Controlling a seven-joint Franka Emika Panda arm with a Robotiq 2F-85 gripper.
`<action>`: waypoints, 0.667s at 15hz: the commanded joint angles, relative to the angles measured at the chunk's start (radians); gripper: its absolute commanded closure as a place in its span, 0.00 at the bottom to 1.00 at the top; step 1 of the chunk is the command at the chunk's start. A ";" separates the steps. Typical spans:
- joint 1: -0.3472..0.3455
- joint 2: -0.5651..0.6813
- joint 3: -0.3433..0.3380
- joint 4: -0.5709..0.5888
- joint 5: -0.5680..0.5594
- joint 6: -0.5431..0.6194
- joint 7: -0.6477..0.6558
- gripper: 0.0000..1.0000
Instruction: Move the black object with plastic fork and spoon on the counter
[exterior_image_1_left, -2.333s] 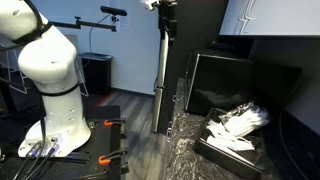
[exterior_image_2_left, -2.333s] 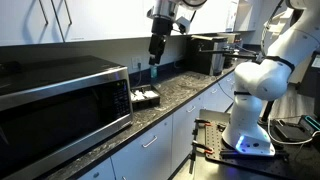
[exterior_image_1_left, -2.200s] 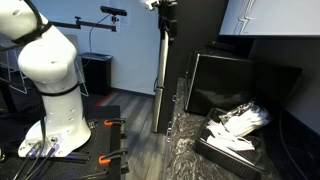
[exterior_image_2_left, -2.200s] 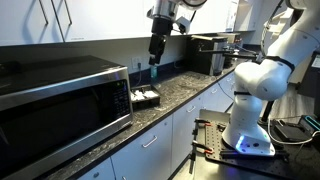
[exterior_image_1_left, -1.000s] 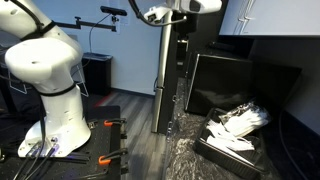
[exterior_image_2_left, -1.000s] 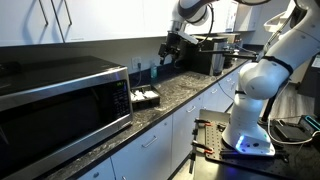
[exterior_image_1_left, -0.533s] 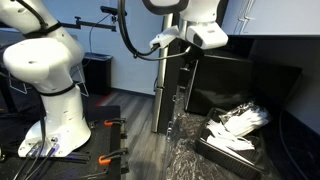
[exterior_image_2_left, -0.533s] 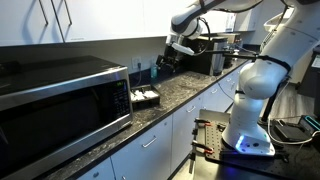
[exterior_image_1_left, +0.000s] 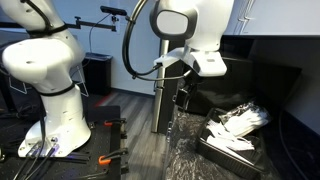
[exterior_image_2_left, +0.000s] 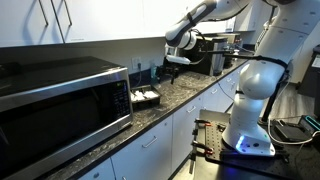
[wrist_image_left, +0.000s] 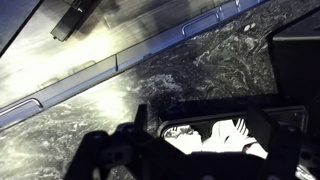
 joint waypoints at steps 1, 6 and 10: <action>-0.029 0.049 0.015 0.002 -0.047 0.064 0.078 0.00; -0.019 0.046 0.003 0.002 -0.032 0.043 0.032 0.00; -0.014 0.059 -0.002 -0.007 0.013 0.125 0.028 0.00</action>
